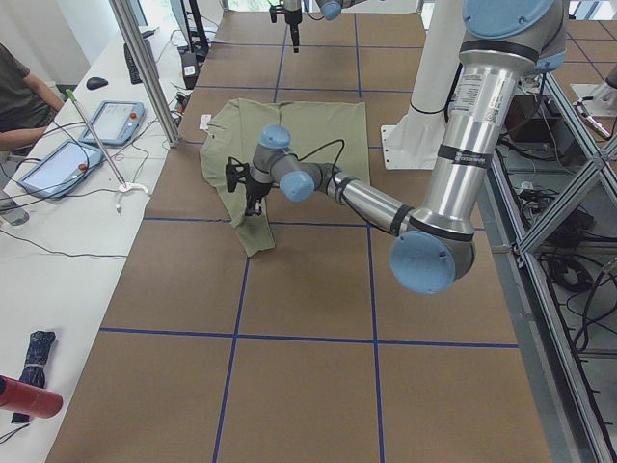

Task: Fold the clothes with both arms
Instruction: 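Fold the held sleeve across the shirt body with the left gripper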

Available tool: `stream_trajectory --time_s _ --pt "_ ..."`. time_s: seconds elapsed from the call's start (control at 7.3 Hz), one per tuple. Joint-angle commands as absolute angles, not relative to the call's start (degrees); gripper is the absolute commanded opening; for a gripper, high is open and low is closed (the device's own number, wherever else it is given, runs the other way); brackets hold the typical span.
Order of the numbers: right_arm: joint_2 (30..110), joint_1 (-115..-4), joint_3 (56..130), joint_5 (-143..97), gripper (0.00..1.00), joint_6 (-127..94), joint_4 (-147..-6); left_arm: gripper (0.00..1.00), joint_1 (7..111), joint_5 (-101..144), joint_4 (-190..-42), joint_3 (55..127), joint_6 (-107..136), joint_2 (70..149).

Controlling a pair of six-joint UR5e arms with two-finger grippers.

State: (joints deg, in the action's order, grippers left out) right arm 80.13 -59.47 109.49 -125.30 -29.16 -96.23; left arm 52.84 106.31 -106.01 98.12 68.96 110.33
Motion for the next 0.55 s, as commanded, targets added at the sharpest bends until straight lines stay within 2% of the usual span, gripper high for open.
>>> stream_trajectory --time_s 0.0,0.41 --pt "83.4 -61.0 109.3 -125.1 1.00 -25.7 -96.2 0.00 51.6 106.6 -96.2 96.6 74.4 124.7" --pt "85.8 -63.0 109.2 -127.7 1.00 -22.1 -96.2 0.00 45.5 106.7 -94.8 86.7 85.2 143.8"
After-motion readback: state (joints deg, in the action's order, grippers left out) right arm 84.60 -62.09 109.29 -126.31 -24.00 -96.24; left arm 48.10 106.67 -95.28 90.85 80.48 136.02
